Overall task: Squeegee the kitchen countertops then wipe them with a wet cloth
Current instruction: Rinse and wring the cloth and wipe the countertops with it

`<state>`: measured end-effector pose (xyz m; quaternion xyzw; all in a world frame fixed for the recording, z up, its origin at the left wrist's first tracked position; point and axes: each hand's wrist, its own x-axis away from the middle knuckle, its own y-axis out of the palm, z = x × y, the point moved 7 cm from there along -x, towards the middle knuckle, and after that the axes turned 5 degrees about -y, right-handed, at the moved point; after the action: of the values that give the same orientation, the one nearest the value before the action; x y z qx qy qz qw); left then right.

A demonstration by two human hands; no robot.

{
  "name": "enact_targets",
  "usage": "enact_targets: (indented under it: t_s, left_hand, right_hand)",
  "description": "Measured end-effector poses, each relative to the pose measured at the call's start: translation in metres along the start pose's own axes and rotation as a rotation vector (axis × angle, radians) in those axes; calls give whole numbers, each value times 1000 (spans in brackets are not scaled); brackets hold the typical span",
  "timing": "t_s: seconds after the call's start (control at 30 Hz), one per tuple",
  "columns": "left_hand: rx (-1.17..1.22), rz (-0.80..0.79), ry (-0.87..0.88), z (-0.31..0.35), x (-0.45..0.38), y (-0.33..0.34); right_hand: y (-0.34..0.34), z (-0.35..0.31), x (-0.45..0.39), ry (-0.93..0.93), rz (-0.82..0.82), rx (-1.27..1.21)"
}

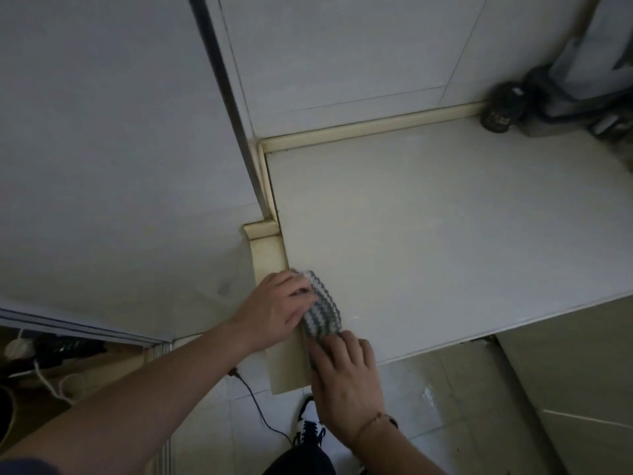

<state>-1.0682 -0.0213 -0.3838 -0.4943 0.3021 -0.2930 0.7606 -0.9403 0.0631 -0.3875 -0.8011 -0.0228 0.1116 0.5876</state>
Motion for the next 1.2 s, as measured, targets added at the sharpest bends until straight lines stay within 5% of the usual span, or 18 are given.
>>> enact_targets:
  t_s: [0.17,0.73,1.03,1.2]
  left_hand:
    - [-76,-57,-44,4,8,11]
    - [-114,-141,-75,65,-47,48]
    - [-135,-144,-130,124,-110,78]
    - [-116,-118,-154,163,-167,99]
  right_hand:
    - [17,21,32,19,-132,99]
    - [-39,138,43,75,132,203]
    - [-85,226,64,291,342,242]
    - [-104,292,74,349,328,213]
